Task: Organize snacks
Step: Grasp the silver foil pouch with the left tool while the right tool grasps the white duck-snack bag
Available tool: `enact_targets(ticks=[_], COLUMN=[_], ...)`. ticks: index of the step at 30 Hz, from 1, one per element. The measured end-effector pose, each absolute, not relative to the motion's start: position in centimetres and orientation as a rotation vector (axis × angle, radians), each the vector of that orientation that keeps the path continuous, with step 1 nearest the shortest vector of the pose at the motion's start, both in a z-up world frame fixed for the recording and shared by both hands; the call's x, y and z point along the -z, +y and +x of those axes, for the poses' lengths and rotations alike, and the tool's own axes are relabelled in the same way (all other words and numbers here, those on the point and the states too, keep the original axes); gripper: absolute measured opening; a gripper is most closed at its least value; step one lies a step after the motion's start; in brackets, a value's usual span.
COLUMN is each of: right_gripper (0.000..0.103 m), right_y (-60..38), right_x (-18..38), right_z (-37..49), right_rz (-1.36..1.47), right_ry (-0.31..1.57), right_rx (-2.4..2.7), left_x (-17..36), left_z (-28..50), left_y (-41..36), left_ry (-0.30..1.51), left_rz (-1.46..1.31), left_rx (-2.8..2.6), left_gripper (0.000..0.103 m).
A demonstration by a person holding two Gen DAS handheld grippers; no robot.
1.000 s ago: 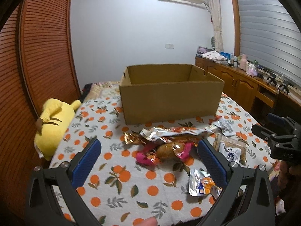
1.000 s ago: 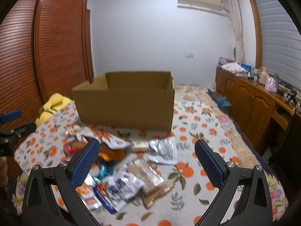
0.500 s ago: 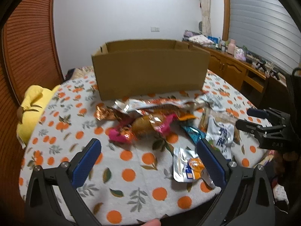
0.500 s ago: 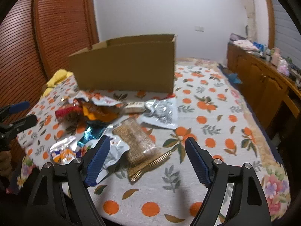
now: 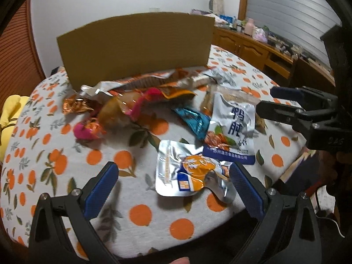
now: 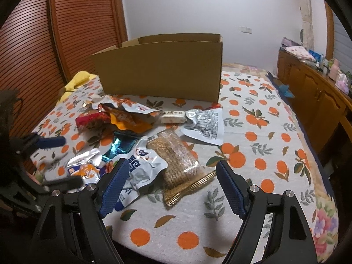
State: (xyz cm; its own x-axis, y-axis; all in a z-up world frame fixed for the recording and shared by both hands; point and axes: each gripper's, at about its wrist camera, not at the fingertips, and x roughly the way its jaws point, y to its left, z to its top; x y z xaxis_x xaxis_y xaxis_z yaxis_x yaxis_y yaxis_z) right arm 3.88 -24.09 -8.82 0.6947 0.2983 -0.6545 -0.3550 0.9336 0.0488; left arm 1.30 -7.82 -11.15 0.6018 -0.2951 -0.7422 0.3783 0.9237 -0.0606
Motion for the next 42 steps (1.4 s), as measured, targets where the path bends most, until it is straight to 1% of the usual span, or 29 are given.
enact_targets(ticks=[8, 10, 13, 14, 16, 18, 20, 23, 25, 27, 28, 31, 32, 34, 40, 41, 42], right_gripper=[0.083, 0.083, 0.083, 0.083, 0.083, 0.083, 0.083, 0.083, 0.082, 0.080, 0.077, 0.069, 0.068, 0.067, 0.059, 0.058, 0.057], right_y=[-23.3, -23.1, -22.5, -22.3, -21.7, -21.1, -20.6, -19.7, -19.1, -18.8, -18.7, -18.3, -18.3, -18.5, -19.0, -19.2, -19.4], right_x=[9.2, 9.4, 9.6, 9.6, 9.8, 10.0, 10.2, 10.5, 10.7, 10.9, 10.9, 11.3, 11.3, 11.4, 11.2, 11.2, 11.0], right_z=[3.6, 3.6, 3.7, 3.8, 4.1, 4.4, 4.5, 4.6, 4.7, 4.8, 4.8, 4.8, 4.8, 4.7, 4.2, 4.2, 4.1], right_rz=[-0.096, -0.104, -0.120, -0.126, -0.140, -0.155, -0.175, -0.216, -0.255, -0.283, -0.291, -0.342, -0.351, -0.352, -0.344, -0.332, -0.319], right_ry=[0.727, 0.731, 0.733, 0.732, 0.734, 0.735, 0.732, 0.723, 0.716, 0.707, 0.703, 0.691, 0.685, 0.684, 0.674, 0.673, 0.667], right_rx=[-0.391, -0.401, -0.419, -0.426, -0.444, -0.455, -0.460, -0.478, -0.475, -0.470, -0.470, -0.448, -0.448, -0.449, -0.448, -0.449, -0.453], left_x=[12.0, 11.9, 11.7, 11.7, 11.6, 11.6, 11.6, 11.5, 11.5, 11.5, 11.4, 11.1, 10.9, 10.7, 10.5, 10.3, 10.0], left_z=[2.1, 2.3, 2.5, 2.5, 2.5, 2.6, 2.6, 2.8, 3.1, 3.1, 3.1, 3.0, 3.0, 3.0, 2.8, 2.8, 2.6], left_y=[-8.4, -8.3, -7.7, -7.5, -6.9, -6.5, -6.2, -5.4, -4.9, -4.5, -4.5, -4.2, -4.0, -4.0, -4.3, -4.3, -4.2], left_ry=[0.862, 0.851, 0.835, 0.829, 0.818, 0.806, 0.803, 0.801, 0.800, 0.796, 0.794, 0.778, 0.771, 0.774, 0.761, 0.751, 0.738], left_rz=[0.130, 0.130, 0.123, 0.122, 0.111, 0.110, 0.101, 0.067, 0.053, 0.034, 0.025, 0.007, 0.000, 0.000, 0.012, 0.009, 0.002], left_rx=[0.421, 0.426, 0.425, 0.424, 0.433, 0.433, 0.436, 0.445, 0.436, 0.441, 0.444, 0.447, 0.447, 0.446, 0.439, 0.439, 0.441], left_gripper=[0.102, 0.098, 0.086, 0.080, 0.077, 0.071, 0.070, 0.064, 0.063, 0.060, 0.059, 0.051, 0.047, 0.046, 0.044, 0.040, 0.033])
